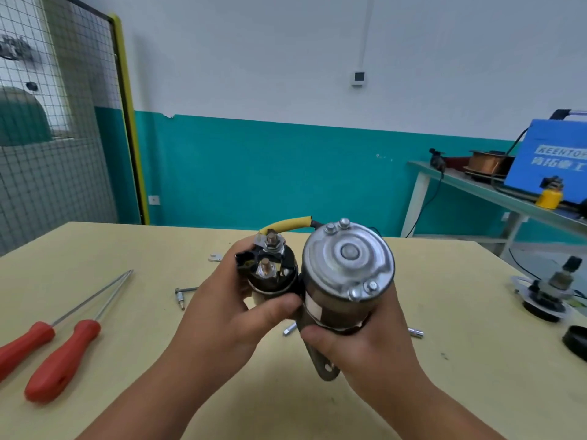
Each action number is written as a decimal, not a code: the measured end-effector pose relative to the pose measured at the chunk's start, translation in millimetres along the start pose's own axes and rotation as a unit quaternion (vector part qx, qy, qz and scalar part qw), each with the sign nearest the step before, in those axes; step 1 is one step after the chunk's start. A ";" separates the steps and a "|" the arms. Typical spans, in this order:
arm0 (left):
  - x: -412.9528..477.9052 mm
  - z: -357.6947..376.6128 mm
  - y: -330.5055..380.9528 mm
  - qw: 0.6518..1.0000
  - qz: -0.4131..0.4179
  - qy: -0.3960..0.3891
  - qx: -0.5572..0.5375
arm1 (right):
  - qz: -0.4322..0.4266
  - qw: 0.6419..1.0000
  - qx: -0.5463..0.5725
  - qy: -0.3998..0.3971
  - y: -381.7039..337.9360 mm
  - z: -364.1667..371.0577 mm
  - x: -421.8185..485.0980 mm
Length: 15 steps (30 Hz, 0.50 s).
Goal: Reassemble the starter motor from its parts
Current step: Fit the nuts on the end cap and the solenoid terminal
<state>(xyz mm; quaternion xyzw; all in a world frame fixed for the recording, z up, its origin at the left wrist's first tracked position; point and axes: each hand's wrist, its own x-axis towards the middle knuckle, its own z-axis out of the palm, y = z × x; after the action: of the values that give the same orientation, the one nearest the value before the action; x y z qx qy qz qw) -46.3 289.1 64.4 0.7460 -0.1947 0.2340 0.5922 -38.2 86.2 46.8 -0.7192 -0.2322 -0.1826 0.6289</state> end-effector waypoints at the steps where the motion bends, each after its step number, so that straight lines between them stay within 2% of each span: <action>1: 0.7 0.3 -0.3 1.000 -0.008 -0.002 -0.017 | -0.003 1.000 0.005 0.000 -1.0 2.4 -0.2; 10: 1.4 3.3 0.9 1.000 -0.010 -0.004 -0.024 | 0.010 1.000 0.020 -0.010 -4.5 5.1 0.7; 12: 0.0 4.5 5.9 1.000 -0.017 0.009 -0.003 | 0.035 0.998 0.045 -0.025 -5.0 4.8 0.8; 15: -3.8 2.2 13.3 0.996 -0.012 0.033 0.080 | 0.098 0.984 0.144 -0.050 -8.2 10.0 0.4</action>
<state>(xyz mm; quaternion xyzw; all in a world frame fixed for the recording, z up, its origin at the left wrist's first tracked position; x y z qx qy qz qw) -56.7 284.1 72.3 0.7852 -0.1470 0.2662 0.5395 -42.7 97.0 52.3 -0.6488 -0.2156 -0.0492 0.7281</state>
